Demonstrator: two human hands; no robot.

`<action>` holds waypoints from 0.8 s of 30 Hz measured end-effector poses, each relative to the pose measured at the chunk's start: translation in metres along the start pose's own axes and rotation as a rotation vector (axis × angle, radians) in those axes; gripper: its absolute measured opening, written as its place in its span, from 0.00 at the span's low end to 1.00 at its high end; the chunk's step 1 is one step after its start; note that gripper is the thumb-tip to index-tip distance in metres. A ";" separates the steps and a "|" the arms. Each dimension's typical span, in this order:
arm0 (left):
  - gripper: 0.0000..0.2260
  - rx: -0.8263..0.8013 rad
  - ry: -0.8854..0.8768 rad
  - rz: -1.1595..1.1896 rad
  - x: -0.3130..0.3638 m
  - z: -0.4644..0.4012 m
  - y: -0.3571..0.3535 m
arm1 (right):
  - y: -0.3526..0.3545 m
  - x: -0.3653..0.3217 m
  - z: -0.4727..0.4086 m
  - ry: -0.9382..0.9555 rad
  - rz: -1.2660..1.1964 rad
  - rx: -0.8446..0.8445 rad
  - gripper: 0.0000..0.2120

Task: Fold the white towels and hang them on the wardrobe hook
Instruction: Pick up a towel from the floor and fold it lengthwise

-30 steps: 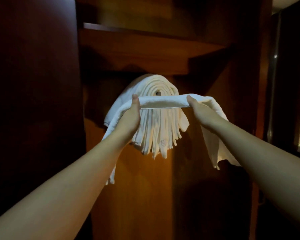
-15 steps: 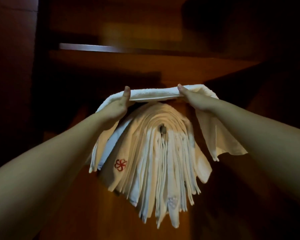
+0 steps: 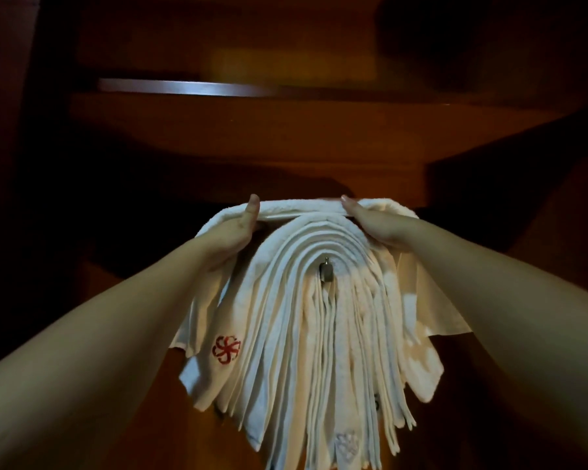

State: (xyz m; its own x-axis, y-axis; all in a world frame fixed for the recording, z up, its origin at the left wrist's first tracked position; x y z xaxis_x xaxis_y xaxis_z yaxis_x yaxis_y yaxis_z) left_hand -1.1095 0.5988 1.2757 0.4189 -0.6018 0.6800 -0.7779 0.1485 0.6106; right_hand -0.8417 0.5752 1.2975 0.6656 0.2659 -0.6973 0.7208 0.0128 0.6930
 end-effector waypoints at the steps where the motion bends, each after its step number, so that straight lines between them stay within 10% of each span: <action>1: 0.38 -0.028 0.003 -0.014 0.000 0.002 -0.002 | -0.001 0.000 -0.001 0.002 0.001 -0.010 0.45; 7: 0.43 0.044 0.028 -0.065 -0.008 0.009 -0.018 | 0.004 0.015 0.007 0.096 0.011 0.071 0.28; 13: 0.32 0.050 0.031 0.013 -0.032 0.030 -0.033 | 0.005 0.083 0.009 -0.018 0.039 0.139 0.57; 18: 0.31 0.049 0.116 0.098 -0.067 0.058 -0.038 | -0.020 0.099 0.051 -0.148 0.096 0.068 0.32; 24: 0.40 0.244 0.467 0.302 -0.100 0.107 -0.082 | -0.047 0.162 0.063 -0.509 0.364 -0.168 0.36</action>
State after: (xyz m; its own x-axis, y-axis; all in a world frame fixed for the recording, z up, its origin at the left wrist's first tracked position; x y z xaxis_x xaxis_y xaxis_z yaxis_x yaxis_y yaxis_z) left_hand -1.1378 0.5628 1.1142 0.2816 -0.1449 0.9485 -0.9560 0.0419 0.2902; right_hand -0.7557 0.5573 1.1401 0.8998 -0.2078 -0.3837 0.4195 0.1694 0.8918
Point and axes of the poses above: each hand's wrist, its own z-axis away from the middle knuckle, its own y-axis out of the back of the hand, x = y × z, the point moved 4 cm from there along -z, towards the middle knuckle, and after that the axes turned 15 degrees about -x, right-handed, at the moved point
